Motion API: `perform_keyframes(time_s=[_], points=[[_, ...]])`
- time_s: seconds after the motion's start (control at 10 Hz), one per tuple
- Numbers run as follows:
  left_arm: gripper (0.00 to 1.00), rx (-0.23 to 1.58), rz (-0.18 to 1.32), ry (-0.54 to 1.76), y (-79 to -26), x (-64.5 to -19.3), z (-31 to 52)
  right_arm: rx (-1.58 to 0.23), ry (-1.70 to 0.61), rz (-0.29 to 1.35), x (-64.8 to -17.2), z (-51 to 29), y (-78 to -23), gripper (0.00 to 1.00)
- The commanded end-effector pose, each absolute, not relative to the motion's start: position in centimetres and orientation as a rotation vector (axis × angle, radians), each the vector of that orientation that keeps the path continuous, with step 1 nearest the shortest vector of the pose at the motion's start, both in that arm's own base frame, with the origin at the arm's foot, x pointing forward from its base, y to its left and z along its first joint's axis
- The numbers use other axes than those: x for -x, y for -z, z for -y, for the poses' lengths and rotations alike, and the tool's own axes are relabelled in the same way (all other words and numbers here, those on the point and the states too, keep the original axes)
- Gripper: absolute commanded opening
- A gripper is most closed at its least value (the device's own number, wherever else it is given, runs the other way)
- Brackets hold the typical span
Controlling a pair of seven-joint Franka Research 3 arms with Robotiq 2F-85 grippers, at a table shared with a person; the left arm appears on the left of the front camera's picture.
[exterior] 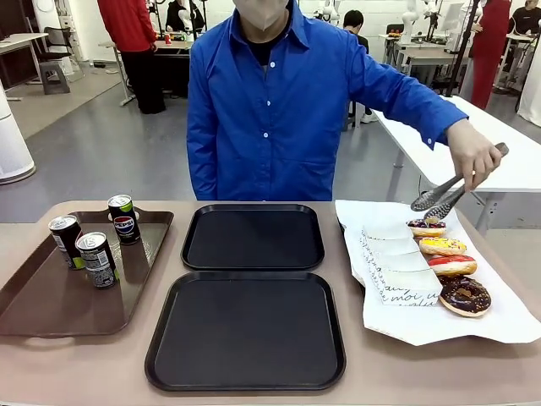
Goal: Set up donuts and drinks on trays.
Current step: Pick up one Pepsi coke and place it on the Flat Tray.
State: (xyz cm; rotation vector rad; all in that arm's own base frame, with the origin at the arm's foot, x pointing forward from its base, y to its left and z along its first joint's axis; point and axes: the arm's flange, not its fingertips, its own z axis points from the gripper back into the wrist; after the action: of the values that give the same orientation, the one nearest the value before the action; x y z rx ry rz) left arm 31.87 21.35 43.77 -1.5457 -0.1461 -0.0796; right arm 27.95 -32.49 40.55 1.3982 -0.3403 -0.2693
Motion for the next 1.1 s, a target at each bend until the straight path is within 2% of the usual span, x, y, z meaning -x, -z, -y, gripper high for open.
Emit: perform_keyframes(time_s=[0.0, 1.0], points=[[1.00, 1.547, 0.161, 0.088, -44.17, -31.48, -21.32, -1.418, 0.274, 0.365, -27.04, 32.66, -41.19, 1.00], [1.00, 1.547, 0.161, 0.088, -44.17, -31.48, -21.32, -1.418, 0.274, 0.365, -27.04, 32.66, -41.19, 1.00]])
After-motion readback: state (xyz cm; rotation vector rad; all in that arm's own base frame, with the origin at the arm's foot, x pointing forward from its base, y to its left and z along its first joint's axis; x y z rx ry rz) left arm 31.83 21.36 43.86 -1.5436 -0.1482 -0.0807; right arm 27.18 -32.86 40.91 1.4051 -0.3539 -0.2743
